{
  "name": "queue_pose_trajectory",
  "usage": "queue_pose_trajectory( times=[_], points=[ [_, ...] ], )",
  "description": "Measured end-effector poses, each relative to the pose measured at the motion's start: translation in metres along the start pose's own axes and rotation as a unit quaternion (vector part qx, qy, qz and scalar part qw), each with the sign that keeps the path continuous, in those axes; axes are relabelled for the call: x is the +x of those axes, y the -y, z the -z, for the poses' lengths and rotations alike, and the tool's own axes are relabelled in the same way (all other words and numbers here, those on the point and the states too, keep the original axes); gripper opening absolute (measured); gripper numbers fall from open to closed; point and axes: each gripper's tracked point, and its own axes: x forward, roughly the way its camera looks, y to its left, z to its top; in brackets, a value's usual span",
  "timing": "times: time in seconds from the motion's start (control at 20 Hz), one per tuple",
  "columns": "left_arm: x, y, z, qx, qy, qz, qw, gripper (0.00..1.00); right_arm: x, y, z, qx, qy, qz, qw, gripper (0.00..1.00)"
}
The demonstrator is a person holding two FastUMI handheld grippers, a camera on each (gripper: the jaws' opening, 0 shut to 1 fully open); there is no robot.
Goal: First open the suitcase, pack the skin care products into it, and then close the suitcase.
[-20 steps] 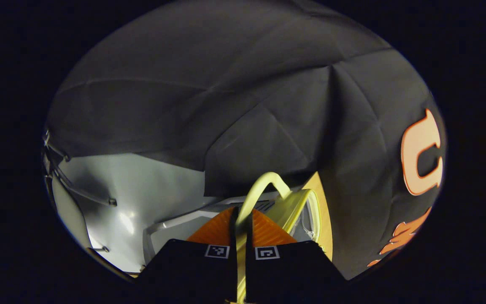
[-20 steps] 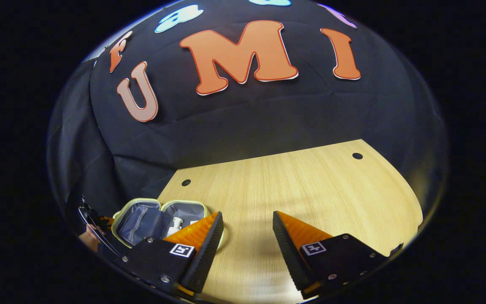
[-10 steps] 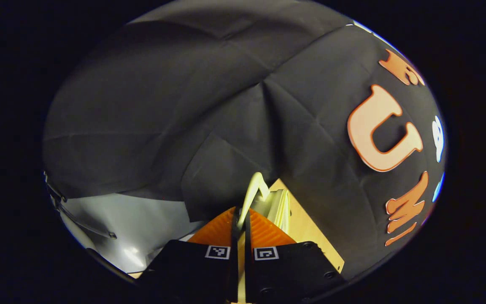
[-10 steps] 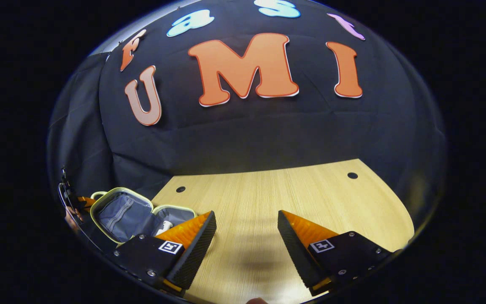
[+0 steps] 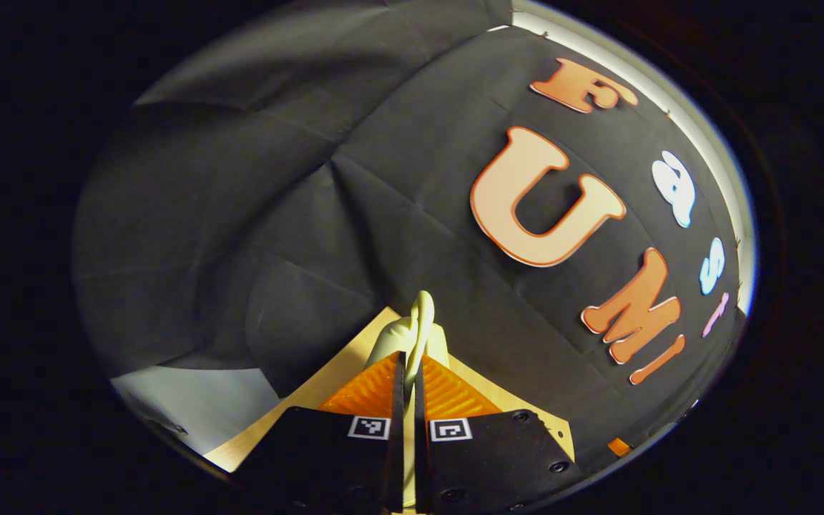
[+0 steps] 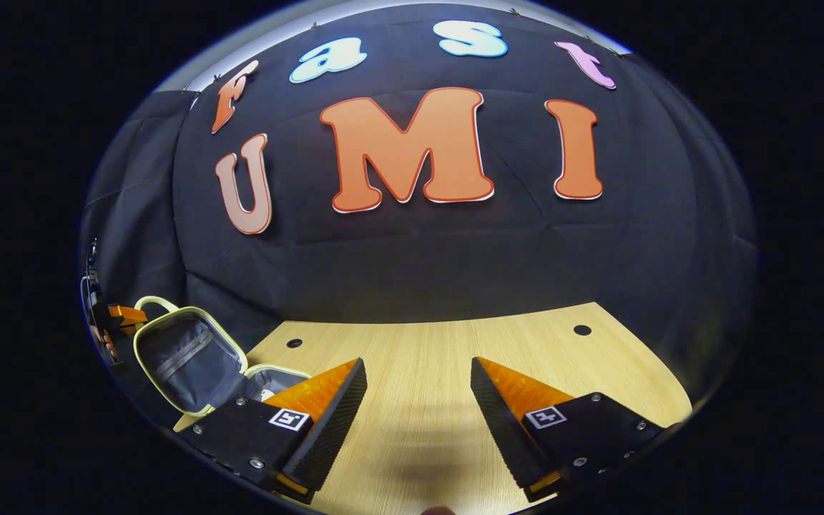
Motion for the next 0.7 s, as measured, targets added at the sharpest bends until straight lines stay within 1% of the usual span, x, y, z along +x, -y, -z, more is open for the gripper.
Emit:
queue_pose_trajectory(
  times=[0.15, 0.3, 0.4, 0.5, 0.55, 0.6, 0.7],
  points=[
    [-0.006, 0.033, 0.007, 0.042, -0.005, 0.021, 0.999, 0.06, -0.004, 0.008, 0.01, 0.011, -0.008, 0.007, 1.0, 0.94],
    [-0.01, 0.063, 0.021, 0.057, -0.019, 0.05, 0.997, 0.06, -0.006, 0.015, 0.017, 0.002, -0.014, 0.012, 1.0, 0.94],
    [-0.009, 0.084, 0.034, 0.075, -0.03, 0.057, 0.995, 0.06, -0.009, 0.017, 0.02, 0.006, -0.022, 0.011, 1.0, 0.94],
    [-0.007, 0.102, 0.044, 0.114, -0.036, 0.059, 0.991, 0.07, -0.007, 0.019, 0.023, 0.014, -0.027, 0.011, 0.999, 0.94],
    [-0.007, 0.114, 0.051, 0.128, -0.045, 0.067, 0.988, 0.06, -0.007, 0.023, 0.024, 0.016, -0.027, 0.013, 0.999, 0.99],
    [-0.005, 0.126, 0.058, 0.14, -0.052, 0.074, 0.986, 0.06, -0.009, 0.026, 0.024, 0.017, -0.028, 0.014, 0.999, 0.94],
    [-0.002, 0.146, 0.074, 0.161, -0.063, 0.082, 0.981, 0.06, -0.014, 0.035, 0.024, 0.015, -0.026, 0.018, 0.999, 0.94]
  ],
)
